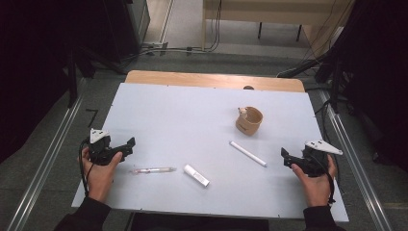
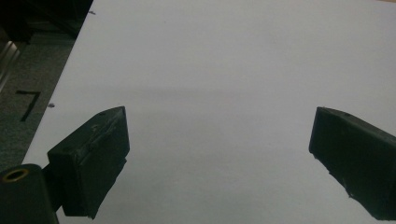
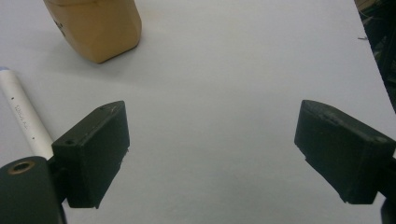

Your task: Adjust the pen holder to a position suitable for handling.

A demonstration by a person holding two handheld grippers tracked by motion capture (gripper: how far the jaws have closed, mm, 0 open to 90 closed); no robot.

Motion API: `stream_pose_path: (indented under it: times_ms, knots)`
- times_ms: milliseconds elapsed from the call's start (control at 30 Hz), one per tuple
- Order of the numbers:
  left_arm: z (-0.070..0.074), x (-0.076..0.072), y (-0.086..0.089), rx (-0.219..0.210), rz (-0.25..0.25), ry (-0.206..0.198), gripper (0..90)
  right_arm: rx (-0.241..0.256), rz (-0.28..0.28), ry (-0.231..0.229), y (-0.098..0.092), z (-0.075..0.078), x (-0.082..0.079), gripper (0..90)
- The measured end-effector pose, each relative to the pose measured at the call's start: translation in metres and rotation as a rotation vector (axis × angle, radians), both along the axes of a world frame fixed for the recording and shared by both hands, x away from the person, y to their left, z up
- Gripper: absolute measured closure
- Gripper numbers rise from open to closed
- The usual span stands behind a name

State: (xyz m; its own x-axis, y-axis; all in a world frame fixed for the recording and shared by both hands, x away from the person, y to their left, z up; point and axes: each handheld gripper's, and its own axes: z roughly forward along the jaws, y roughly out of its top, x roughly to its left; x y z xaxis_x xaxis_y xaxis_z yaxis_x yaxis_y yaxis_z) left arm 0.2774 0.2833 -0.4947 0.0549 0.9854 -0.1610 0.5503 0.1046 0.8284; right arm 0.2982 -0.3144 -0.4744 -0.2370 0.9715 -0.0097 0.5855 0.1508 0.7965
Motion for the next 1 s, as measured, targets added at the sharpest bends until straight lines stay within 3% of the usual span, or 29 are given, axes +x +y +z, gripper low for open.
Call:
stream_pose_path:
  times_ms: [467, 1000]
  knots:
    - [-0.002, 0.001, -0.001, -0.004, 0.009, -0.002, 5.9, 0.006, 0.054, -0.024, 0.02, 0.014, 0.012, 10.0]
    - [-0.003, 0.002, -0.002, 0.001, -0.001, 0.007, 6.0, -0.014, 0.152, -0.053, 0.068, 0.025, 0.042, 11.8]
